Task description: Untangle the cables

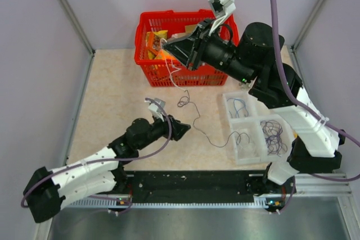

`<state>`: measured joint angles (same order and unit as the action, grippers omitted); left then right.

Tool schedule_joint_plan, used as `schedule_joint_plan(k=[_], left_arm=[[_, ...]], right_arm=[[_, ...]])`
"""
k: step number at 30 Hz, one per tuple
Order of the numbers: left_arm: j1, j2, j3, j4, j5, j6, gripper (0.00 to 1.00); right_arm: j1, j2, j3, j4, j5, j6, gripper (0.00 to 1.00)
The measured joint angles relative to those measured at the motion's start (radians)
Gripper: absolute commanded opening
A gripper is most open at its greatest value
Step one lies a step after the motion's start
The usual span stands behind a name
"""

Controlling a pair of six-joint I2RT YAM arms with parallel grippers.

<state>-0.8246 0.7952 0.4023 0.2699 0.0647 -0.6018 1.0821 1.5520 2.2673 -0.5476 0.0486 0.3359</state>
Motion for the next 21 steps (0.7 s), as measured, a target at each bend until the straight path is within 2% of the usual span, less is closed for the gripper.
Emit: schedule_joint_plan(k=[2,7,9,11,14,16,21], left_arm=[[-0.056,0.077,0.0,0.021,-0.083,0.017,0.66],[-0.077,0.157,0.001,0.079,-0.208,0.04,0.43],[-0.077,0.195,0.006,0.127,-0.215,0.049,0.38],[-0.077,0.228,0.018,0.15,-0.201,0.055,0.4],[-0.079,0.248,0.026,0.186,-0.14,0.058,0.55],[-0.08,0.241,0.026,0.225,-0.101,0.061,0.61],[-0.081,0.196,0.026,0.29,-0.066,0.074,0.65]], right_arm=[[0.0,0.0,0.006,-0.001,0.011,0.014,0.0],[0.0,0.001,0.007,-0.002,0.016,0.043,0.0],[-0.001,0.001,0.007,-0.002,0.019,0.05,0.0],[-0.001,0.001,0.007,-0.002,0.02,0.051,0.0],[-0.001,0.002,0.007,-0.002,0.031,0.05,0.0],[-0.001,0.002,0.007,-0.002,0.037,0.05,0.0],[-0.001,0.003,0.007,-0.002,0.039,0.05,0.0]])
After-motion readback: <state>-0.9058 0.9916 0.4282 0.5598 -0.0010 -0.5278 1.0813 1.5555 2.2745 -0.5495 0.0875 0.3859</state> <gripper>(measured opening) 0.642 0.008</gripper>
